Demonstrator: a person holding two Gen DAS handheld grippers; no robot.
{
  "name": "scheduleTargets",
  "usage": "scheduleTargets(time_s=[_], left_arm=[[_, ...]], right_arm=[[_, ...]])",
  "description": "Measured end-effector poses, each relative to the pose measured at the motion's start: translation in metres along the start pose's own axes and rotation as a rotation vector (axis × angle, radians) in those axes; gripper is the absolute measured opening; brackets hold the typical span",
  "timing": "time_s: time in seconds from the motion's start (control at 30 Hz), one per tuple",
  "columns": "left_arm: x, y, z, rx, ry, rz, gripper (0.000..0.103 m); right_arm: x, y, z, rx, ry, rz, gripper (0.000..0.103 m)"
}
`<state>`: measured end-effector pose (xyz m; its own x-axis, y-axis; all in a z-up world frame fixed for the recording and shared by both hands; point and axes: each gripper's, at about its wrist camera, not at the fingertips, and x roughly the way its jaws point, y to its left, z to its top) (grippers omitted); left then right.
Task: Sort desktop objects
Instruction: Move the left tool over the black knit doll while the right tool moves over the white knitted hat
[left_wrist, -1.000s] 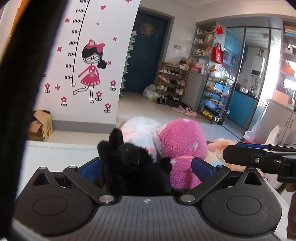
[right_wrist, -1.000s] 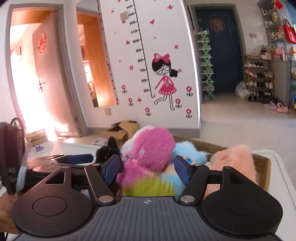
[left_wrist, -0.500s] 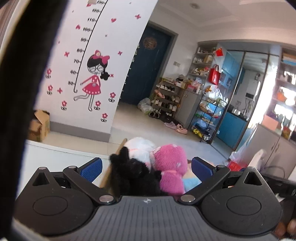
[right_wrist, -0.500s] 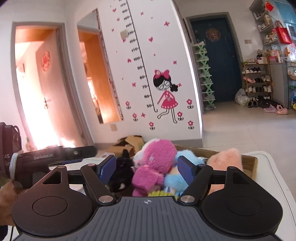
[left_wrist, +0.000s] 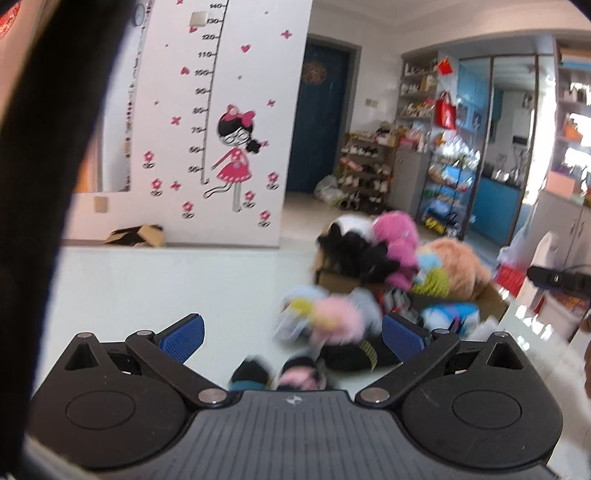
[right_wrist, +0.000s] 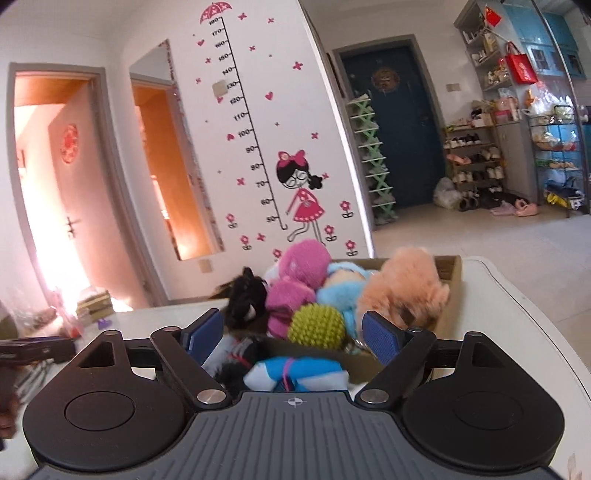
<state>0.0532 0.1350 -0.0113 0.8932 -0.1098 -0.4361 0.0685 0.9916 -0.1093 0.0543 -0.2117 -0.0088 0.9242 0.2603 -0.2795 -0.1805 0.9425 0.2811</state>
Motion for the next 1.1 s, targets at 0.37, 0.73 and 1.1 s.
scheduleTargets(time_s=[0.37, 0.73, 1.1], left_arm=[[0.055, -0.001, -0.016, 0.067, 0.123, 0.002, 0.102], [0.07, 0.002, -0.03, 0.044, 0.122, -0.023, 0.102], [0.055, 0.023, -0.052, 0.041, 0.156, 0.018, 0.102]], right_arm=[[0.017, -0.006, -0.033, -0.045, 0.079, -0.072, 0.094], [0.026, -0.008, -0.041, -0.076, 0.104, -0.079, 0.095], [0.037, -0.006, -0.048, -0.105, 0.15, -0.083, 0.096]])
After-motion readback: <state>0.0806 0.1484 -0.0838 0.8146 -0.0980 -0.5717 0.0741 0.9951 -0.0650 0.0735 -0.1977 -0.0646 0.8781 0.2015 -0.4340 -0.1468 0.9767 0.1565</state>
